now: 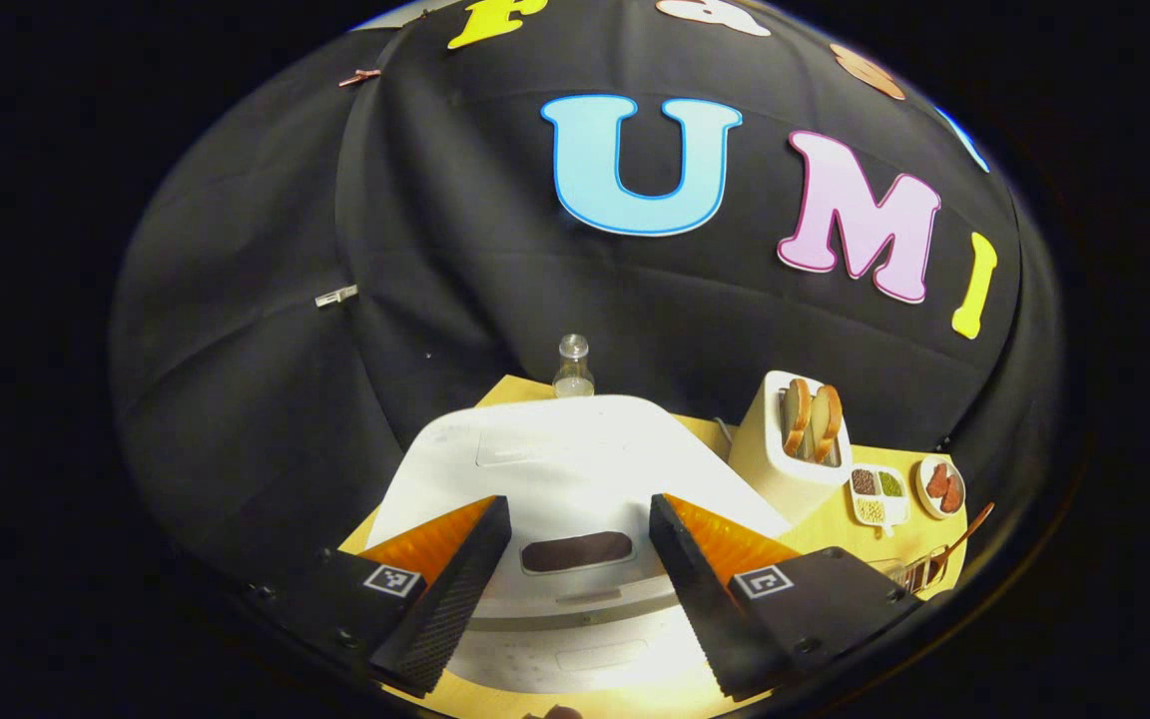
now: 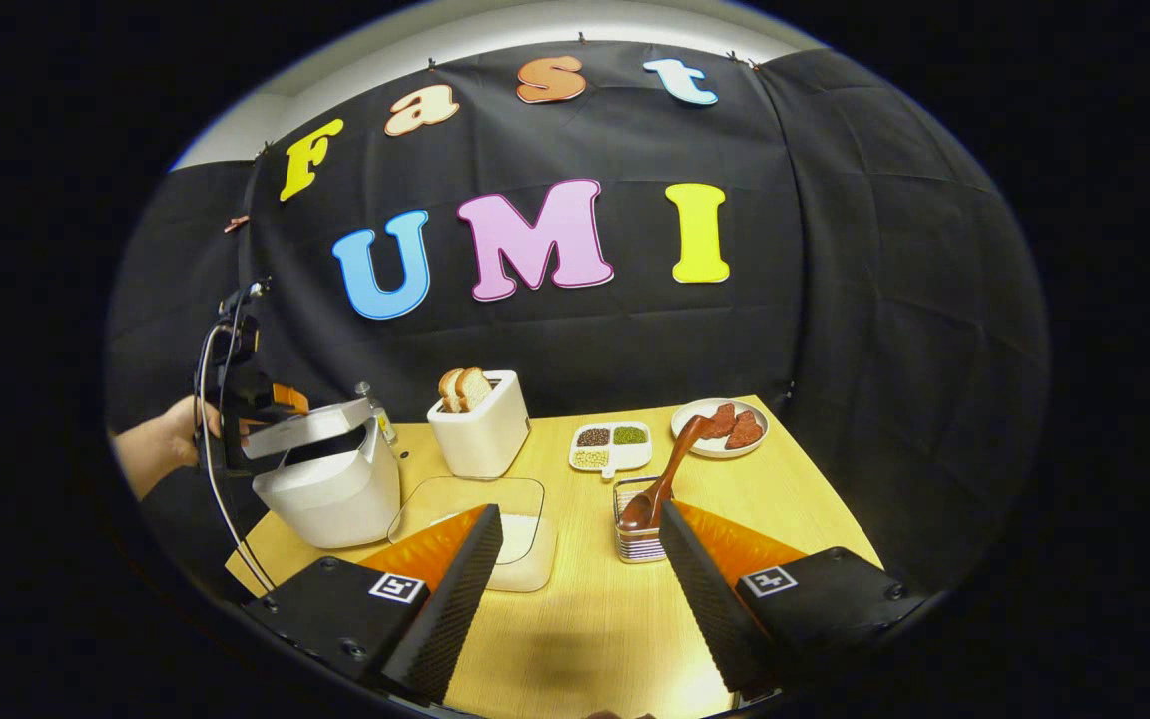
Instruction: Close the left gripper, press the button to open the rice cooker; take a wooden spoon from the chopstick holder with the right hand, scoop a spoonful of rice and pour it into the rice cooker, then put the wooden spoon back into the chopstick holder.
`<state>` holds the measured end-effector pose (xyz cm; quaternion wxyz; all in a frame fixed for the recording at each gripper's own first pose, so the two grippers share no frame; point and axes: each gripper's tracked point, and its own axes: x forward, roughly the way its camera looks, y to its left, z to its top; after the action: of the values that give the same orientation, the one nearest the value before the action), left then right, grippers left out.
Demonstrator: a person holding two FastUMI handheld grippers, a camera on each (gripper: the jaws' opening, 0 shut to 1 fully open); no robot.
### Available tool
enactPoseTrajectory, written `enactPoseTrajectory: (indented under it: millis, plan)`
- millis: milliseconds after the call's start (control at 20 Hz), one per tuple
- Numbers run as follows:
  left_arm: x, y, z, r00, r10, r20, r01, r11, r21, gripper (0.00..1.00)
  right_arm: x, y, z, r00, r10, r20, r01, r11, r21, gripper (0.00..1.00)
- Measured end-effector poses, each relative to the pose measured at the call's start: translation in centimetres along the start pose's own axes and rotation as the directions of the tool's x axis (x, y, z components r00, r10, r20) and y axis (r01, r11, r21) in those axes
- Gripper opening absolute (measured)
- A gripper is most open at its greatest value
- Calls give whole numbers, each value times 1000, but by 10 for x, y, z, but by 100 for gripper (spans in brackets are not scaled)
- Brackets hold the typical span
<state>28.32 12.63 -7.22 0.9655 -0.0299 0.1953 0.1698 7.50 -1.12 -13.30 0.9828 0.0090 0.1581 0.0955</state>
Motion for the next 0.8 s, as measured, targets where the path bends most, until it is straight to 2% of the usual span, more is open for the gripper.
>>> enactPoseTrajectory:
  millis: [300,350,650,800]
  plan:
    - [14,0,-41,1000,4,-31,-3,999,49,99,9,9,-13,999,29,-33,-30,999,-17,98]
    - [14,0,-41,1000,-1,-3,1,998,61,99,10,10,-13,999,34,-36,-35,999,-25,99]
    - [18,0,-39,1000,0,2,0,998,67,100,21,16,-13,997,61,-36,-63,997,-45,99]
    - [0,2,-30,997,38,63,-39,999,11,98,31,18,-7,996,88,-26,-90,995,-51,99]
